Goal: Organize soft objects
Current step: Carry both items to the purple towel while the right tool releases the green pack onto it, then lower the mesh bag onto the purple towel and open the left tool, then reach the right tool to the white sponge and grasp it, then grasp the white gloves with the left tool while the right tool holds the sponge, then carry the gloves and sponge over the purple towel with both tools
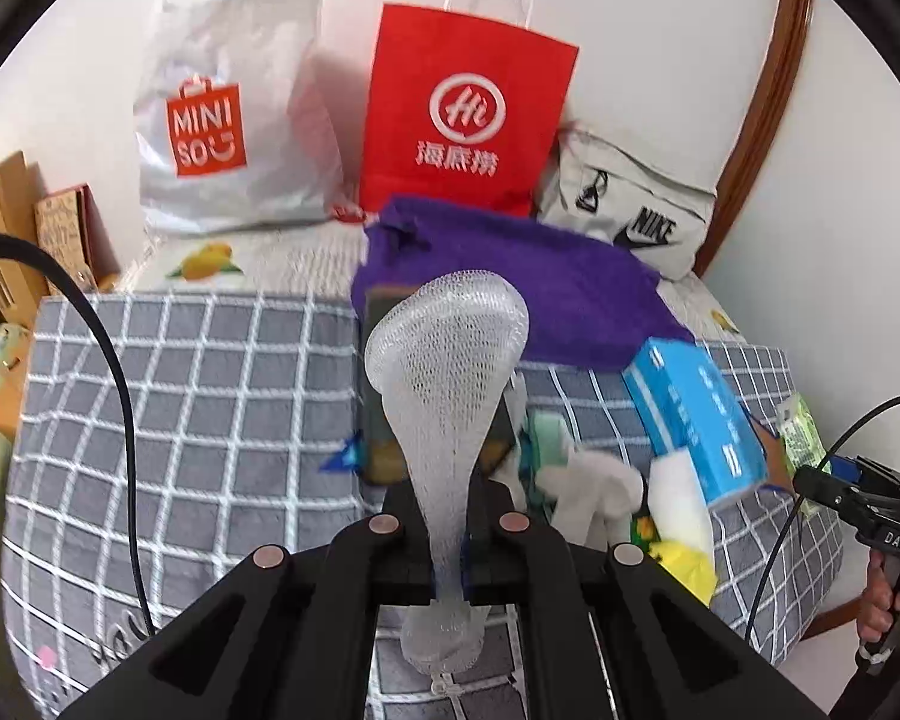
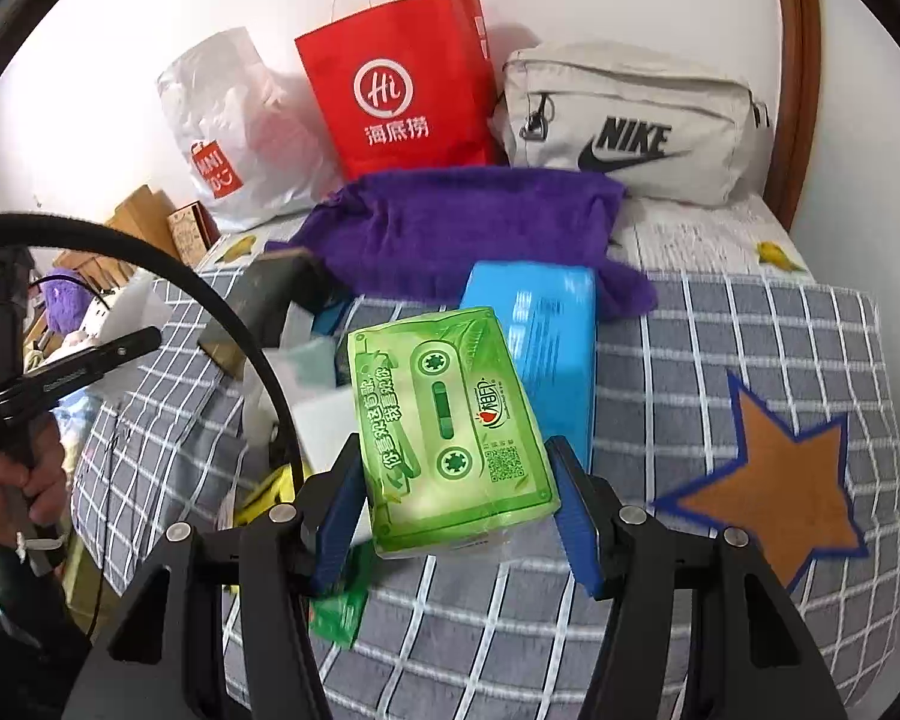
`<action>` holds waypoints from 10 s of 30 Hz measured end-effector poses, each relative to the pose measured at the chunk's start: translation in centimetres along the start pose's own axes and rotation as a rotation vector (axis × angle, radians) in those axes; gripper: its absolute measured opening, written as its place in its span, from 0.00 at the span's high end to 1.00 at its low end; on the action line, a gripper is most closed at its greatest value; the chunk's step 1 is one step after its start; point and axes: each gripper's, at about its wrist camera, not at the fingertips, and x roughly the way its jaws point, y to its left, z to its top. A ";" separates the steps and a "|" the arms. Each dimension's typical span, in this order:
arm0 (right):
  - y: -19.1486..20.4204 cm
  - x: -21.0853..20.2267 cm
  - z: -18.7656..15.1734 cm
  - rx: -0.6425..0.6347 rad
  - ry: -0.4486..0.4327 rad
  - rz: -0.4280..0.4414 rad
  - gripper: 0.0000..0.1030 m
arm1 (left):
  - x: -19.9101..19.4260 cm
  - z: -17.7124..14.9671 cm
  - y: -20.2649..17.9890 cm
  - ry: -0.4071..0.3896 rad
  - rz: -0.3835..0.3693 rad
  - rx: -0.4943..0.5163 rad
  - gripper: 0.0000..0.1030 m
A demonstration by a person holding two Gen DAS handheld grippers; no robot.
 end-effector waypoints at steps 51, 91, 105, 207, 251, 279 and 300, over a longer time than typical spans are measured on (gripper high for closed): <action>-8.9 24.8 21.0 0.033 0.229 -0.169 0.39 | 16.5 17.5 1.4 0.192 -0.045 0.047 0.95; -6.2 10.5 13.2 0.060 0.070 -0.059 0.20 | 27.1 20.8 -3.4 0.360 0.011 0.096 0.33; -3.2 4.5 9.0 0.053 0.025 -0.039 0.20 | 19.5 20.5 -3.4 0.287 0.009 0.093 0.33; -2.0 2.3 -7.6 0.087 0.148 0.062 0.49 | 10.3 -0.7 -7.8 0.289 -0.195 0.153 0.85; -2.5 3.1 10.8 0.064 -0.052 0.074 0.50 | 4.3 10.8 -2.4 0.065 -0.135 0.101 0.89; -6.2 13.2 16.1 0.064 0.058 -0.033 0.50 | 13.2 17.3 -3.5 0.130 -0.179 0.182 0.89; -7.7 20.4 15.0 0.124 0.249 -0.010 0.48 | 19.8 18.5 -1.9 0.217 -0.189 0.155 0.88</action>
